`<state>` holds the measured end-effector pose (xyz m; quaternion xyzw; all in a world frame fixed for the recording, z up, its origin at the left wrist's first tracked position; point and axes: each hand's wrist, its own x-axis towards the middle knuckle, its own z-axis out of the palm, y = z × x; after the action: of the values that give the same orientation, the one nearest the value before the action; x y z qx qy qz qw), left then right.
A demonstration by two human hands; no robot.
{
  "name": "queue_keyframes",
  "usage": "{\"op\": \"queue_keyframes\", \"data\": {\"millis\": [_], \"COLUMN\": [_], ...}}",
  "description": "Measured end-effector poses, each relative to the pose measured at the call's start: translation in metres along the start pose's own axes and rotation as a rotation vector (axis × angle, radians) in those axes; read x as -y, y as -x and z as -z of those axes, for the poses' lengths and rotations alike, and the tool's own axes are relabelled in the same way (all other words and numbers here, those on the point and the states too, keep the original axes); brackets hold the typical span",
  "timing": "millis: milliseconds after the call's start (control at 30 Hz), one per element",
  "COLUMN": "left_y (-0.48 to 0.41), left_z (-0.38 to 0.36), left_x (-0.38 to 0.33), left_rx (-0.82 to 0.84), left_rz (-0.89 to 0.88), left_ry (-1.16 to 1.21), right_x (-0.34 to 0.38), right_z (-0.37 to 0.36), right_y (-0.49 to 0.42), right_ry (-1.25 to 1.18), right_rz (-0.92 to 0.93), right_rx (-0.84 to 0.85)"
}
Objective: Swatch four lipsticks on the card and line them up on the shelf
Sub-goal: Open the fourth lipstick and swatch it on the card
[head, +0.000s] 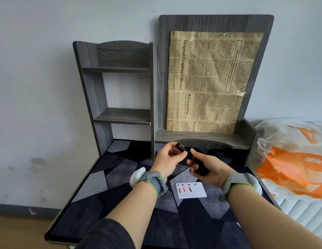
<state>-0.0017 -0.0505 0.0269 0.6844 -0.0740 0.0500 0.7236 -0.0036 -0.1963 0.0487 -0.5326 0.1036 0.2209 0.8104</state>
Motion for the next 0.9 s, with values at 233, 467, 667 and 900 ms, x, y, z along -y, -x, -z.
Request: {"op": "queue_keyframes", "data": {"millis": [233, 467, 667, 900], "left_y": [-0.0009, -0.0002, 0.0001, -0.0005], "left_z": [-0.0020, -0.0029, -0.0014, -0.0015], "left_x": [0.0013, -0.0012, -0.0033, -0.0023], "left_rx": [0.015, 0.043, 0.068, 0.045], "left_rz": [0.017, 0.014, 0.034, 0.039], "left_ry": [0.002, 0.017, -0.020, -0.008], "right_x": [-0.0023, -0.0020, -0.0018, -0.0003], "right_z": [0.0025, 0.0045, 0.0048, 0.0040], "right_y": [-0.0050, -0.0083, -0.0064, -0.0020], "right_ry": [0.023, 0.043, 0.094, 0.028], "right_rz": [-0.023, -0.051, -0.077, -0.047], "right_rx": [-0.004, 0.004, -0.011, 0.019]}}
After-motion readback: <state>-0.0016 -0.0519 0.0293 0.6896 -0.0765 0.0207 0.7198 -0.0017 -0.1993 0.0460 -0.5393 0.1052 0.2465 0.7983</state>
